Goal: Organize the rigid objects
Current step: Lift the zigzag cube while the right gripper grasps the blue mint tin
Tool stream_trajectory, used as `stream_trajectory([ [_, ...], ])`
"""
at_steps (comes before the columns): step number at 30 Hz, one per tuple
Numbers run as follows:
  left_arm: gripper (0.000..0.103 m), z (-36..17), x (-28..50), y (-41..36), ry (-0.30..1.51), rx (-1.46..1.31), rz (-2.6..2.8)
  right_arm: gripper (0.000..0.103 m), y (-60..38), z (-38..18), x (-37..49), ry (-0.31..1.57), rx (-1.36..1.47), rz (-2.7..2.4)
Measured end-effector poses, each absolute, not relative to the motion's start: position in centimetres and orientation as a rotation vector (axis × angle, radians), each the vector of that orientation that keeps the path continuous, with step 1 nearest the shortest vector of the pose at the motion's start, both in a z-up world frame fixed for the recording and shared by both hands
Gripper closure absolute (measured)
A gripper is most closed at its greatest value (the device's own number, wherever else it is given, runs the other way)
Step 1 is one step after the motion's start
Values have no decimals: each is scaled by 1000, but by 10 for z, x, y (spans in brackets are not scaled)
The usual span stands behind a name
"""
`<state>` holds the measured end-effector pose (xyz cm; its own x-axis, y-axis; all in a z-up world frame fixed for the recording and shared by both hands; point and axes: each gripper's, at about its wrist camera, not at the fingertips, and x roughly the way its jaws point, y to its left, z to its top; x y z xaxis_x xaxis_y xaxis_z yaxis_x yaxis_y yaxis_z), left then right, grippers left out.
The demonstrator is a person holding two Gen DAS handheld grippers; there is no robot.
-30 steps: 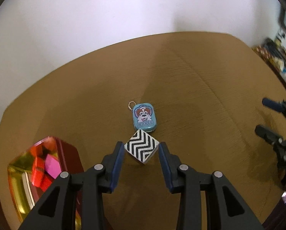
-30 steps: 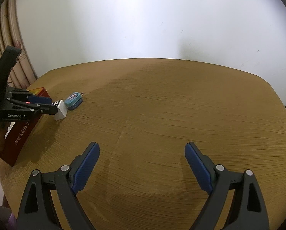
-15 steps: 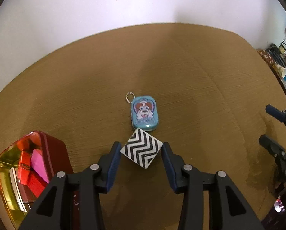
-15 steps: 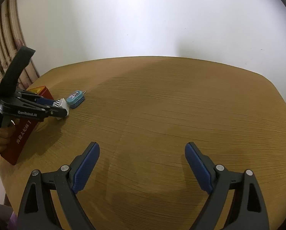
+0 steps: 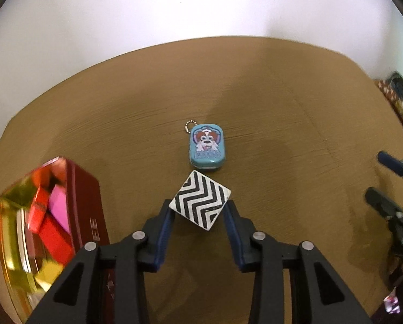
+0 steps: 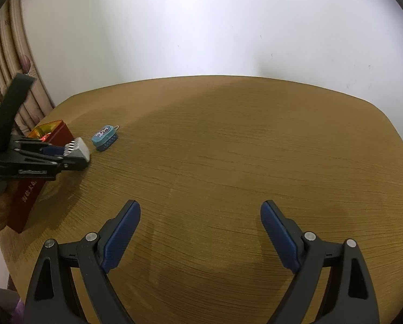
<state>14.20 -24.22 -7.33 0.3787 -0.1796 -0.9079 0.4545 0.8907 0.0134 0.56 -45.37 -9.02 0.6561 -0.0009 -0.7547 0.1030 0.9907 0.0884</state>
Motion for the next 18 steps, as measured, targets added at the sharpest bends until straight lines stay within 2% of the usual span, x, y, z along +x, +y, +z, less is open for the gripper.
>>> stream_trajectory([
  [11, 65, -47, 84, -230, 1060, 164, -421, 14, -447, -92, 14, 869, 107, -59],
  [18, 65, -40, 46, -210, 1036, 130, -413, 14, -406, -79, 41, 875, 98, 45],
])
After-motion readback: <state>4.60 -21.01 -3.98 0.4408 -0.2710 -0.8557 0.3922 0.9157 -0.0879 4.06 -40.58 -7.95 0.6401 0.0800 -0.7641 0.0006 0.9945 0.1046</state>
